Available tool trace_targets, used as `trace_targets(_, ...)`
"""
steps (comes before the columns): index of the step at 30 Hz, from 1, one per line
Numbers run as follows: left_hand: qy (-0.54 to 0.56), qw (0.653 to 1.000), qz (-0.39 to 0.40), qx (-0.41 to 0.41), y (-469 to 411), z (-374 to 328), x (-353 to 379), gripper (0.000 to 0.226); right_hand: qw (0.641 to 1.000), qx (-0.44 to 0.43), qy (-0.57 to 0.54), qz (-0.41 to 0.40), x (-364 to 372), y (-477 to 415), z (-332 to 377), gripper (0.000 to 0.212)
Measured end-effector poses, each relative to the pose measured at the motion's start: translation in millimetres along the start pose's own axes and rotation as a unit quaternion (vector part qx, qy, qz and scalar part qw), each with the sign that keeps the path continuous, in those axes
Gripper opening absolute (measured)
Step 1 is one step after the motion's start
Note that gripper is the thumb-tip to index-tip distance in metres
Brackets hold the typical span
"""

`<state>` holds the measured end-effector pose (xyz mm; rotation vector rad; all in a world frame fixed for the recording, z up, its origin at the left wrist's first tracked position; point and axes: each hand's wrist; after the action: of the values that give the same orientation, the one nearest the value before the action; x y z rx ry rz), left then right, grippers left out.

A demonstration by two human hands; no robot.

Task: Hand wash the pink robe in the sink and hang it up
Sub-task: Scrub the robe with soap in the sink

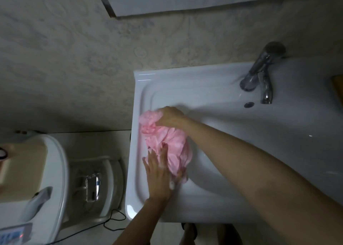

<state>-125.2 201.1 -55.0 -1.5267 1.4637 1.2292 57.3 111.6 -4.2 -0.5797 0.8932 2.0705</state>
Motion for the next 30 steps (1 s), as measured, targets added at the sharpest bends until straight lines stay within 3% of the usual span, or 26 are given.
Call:
trace_targets(2, 0.044, 0.998, -0.015, 0.042, -7, 7, 4, 0.086, 0.997, -0.004, -0.072, -0.030, -3, 21, 1, 0.055)
trace_targets(4, 0.122, 0.991, -0.028, 0.045, -9, 14, 9, 0.075, 0.987, -0.085, -0.014, -0.135, 26, 58, -2, 0.055)
trace_targets(6, 0.234, 0.972, -0.028, 0.021, -8, 15, 12, 0.057, 0.956, -0.129, 0.087, -0.248, 81, 91, -6, 0.041)
trace_targets(8, 0.298, 0.954, -0.014, -0.013, -5, 15, 17, 0.052, 0.937, -0.117, 0.089, -0.318, 113, 86, -13, 0.035)
trace_targets(10, 0.264, 0.964, -0.026, 0.009, -6, 20, 19, 0.063, 0.948, -0.065, 0.059, -0.306, 98, 54, -19, 0.039)
trace_targets(13, 0.256, 0.965, -0.024, 0.053, -9, 24, 18, 0.059, 0.968, 0.015, 0.023, -0.250, 53, 21, -21, 0.060)
trace_targets(16, 0.255, 0.965, -0.031, 0.041, -8, 27, 20, 0.076, 0.968, -0.013, -0.018, -0.248, 44, 50, -9, 0.069)
trace_targets(17, 0.247, 0.966, -0.043, 0.057, -9, 27, 20, 0.076, 0.973, -0.044, 0.021, -0.225, 55, 67, -4, 0.066)
trace_targets(19, 0.276, 0.956, -0.064, 0.072, -8, 26, 22, 0.053, 0.963, -0.093, 0.084, -0.239, 85, 96, 6, 0.049)
trace_targets(21, 0.283, 0.956, -0.057, 0.057, -9, 25, 21, 0.039, 0.965, -0.062, 0.062, -0.248, 94, 87, 2, 0.043)
trace_targets(25, 0.213, 0.976, -0.046, 0.021, -23, 24, 12, 0.040, 0.947, 0.001, 0.080, -0.312, 47, 16, -16, 0.028)
trace_targets(27, 0.186, 0.981, -0.044, 0.029, -28, 21, 8, 0.050, 0.941, 0.037, 0.074, -0.327, 46, 22, -11, 0.032)
trace_targets(29, 0.203, 0.978, -0.055, 0.013, -30, 26, 16, 0.060, 0.939, -0.013, 0.085, -0.334, 74, 58, 0, 0.041)
trace_targets(30, 0.229, 0.971, -0.069, -0.008, -29, 29, 21, 0.054, 0.942, -0.040, 0.078, -0.324, 87, 82, 7, 0.038)
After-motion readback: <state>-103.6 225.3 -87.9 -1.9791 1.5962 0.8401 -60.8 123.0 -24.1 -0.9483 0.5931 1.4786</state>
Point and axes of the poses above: each hand's wrist, its own y-axis away from the middle knuckle, its own x-axis out of the palm, z = x × y, and after that the axes turned 9 degrees about -x, right-handed
